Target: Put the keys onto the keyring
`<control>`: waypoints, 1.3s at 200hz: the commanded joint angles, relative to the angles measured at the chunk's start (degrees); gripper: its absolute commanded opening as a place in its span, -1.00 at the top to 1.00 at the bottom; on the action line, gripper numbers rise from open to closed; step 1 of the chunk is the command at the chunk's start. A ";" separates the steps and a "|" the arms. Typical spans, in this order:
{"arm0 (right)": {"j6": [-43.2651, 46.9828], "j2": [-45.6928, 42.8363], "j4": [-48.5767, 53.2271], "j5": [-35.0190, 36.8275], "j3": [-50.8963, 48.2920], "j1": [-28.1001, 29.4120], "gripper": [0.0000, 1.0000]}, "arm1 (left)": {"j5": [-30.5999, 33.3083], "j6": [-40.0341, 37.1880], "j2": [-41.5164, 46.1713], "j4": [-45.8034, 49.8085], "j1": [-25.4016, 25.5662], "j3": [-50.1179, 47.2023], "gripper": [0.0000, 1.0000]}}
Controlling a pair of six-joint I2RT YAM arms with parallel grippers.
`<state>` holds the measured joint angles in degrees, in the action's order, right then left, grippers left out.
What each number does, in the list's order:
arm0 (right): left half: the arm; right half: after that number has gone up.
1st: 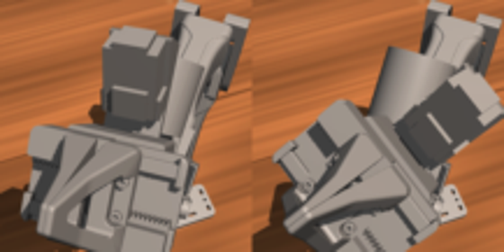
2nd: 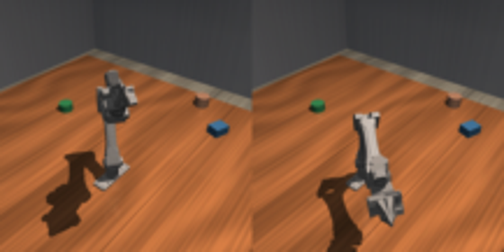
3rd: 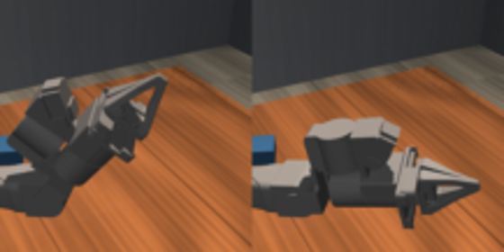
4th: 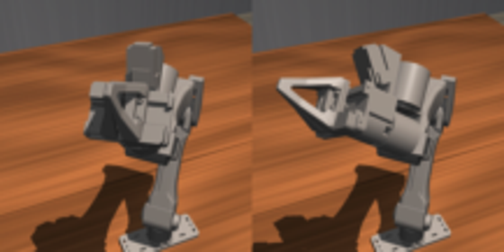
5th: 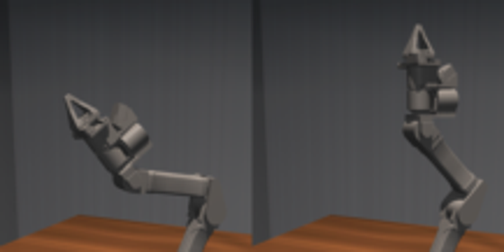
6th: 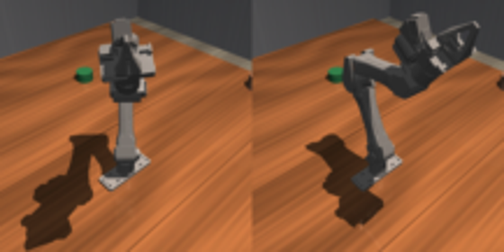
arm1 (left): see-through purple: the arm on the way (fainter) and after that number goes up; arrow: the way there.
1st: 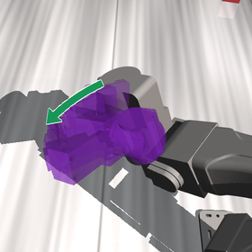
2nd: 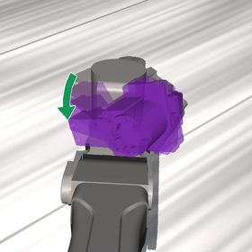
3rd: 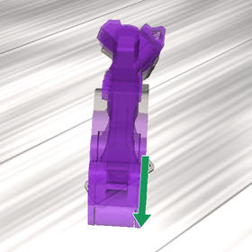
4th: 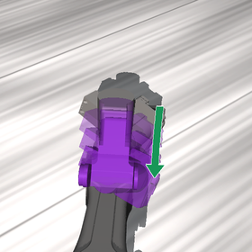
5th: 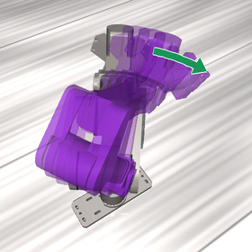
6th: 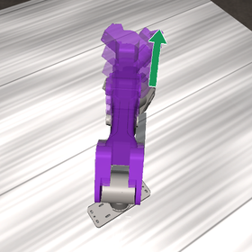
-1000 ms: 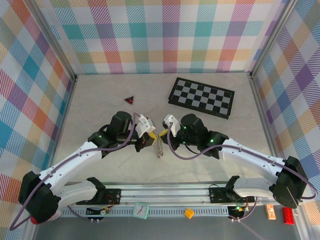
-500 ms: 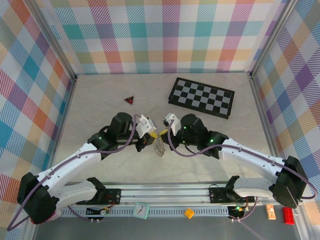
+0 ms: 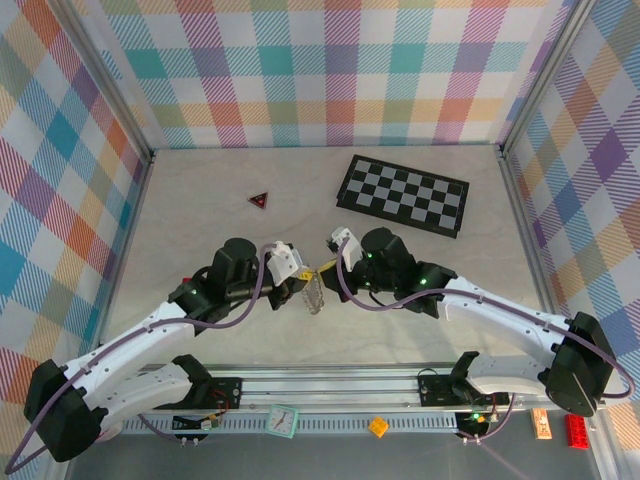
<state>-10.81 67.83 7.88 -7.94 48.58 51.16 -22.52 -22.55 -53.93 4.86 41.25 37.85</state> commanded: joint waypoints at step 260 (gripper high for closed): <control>-13.42 -0.08 17.32 -13.79 9.13 -4.84 0.36 | -2.18 0.56 3.84 -13.70 2.01 -7.06 1.00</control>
<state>-16.97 65.71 19.05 -20.25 55.20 46.28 -25.63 -23.14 -51.44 -3.68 42.52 31.20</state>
